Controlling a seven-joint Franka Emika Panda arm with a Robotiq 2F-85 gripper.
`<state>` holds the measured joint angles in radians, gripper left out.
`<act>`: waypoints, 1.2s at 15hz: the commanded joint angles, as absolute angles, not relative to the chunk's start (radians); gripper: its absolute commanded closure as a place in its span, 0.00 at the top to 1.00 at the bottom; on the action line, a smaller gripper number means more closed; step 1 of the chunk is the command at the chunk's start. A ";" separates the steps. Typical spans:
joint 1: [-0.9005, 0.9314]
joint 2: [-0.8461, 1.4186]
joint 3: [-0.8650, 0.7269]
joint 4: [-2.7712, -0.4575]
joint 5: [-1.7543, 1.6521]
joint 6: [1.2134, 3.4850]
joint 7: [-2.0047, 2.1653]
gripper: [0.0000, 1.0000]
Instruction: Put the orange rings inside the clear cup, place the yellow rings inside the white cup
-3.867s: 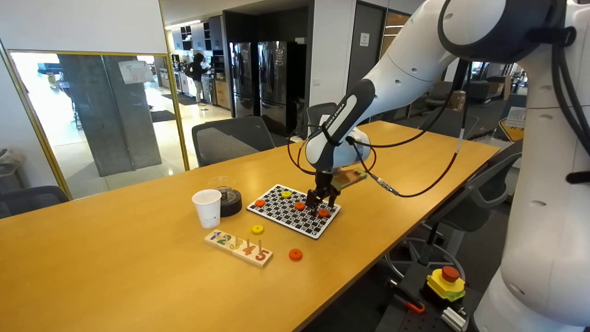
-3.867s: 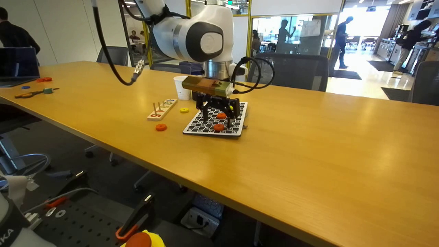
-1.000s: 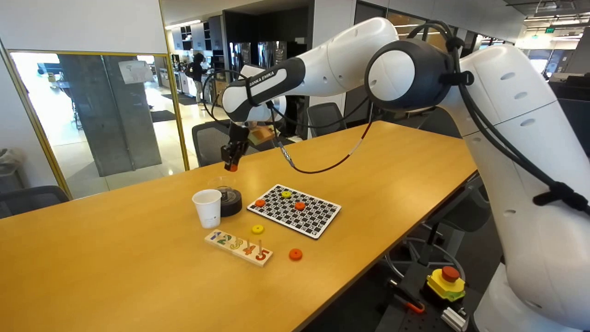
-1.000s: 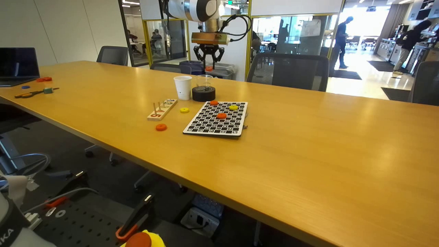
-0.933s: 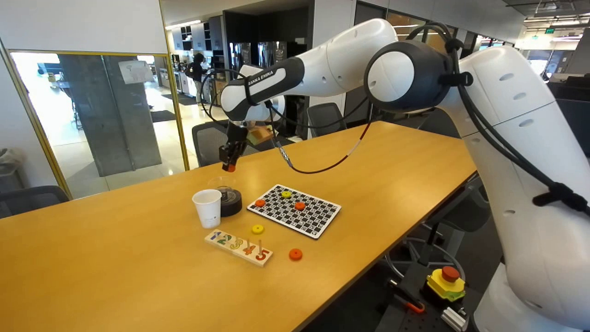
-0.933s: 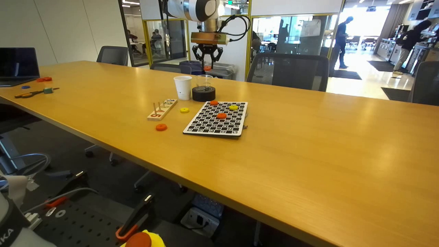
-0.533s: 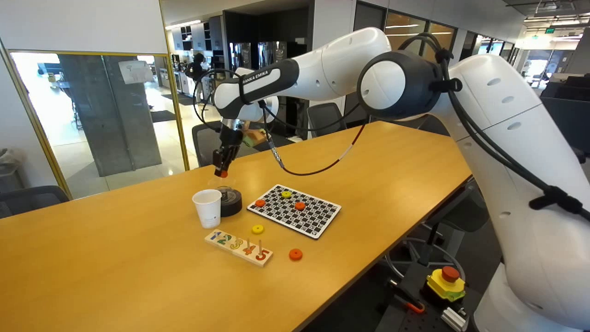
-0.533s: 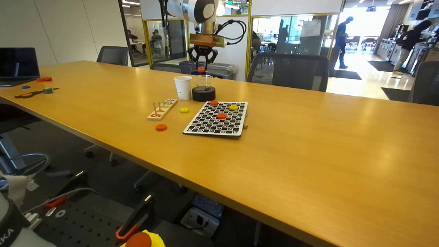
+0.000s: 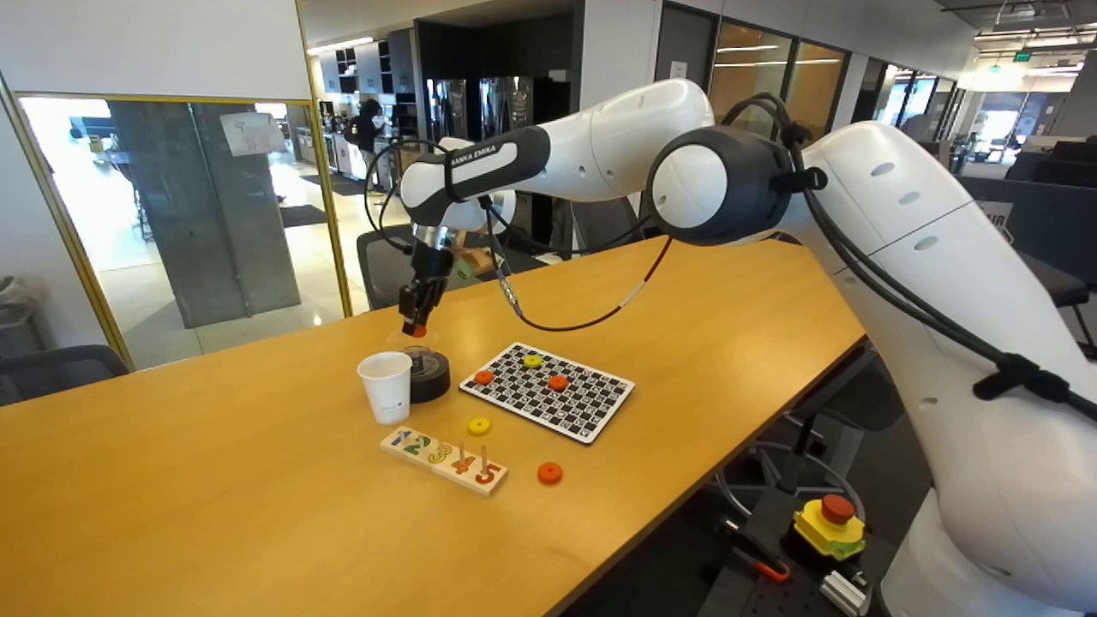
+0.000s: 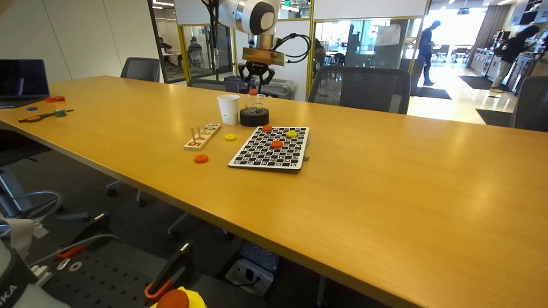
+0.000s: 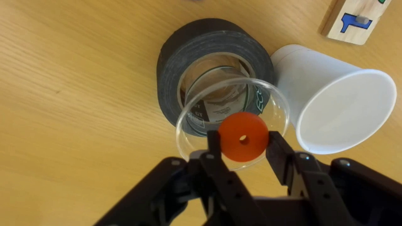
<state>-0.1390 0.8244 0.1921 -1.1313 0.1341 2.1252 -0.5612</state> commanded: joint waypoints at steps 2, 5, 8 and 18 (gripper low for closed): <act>-0.136 0.891 0.189 -1.006 0.149 2.080 -0.559 0.68; -0.133 0.891 0.177 -1.000 0.139 2.071 -0.548 0.90; -0.126 0.845 0.145 -1.053 0.114 2.096 -0.517 1.00; -0.079 0.638 -0.061 -1.402 -0.080 2.241 -0.178 1.00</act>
<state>-0.1185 0.7256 0.0112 -1.2417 -0.0120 2.1738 -0.3133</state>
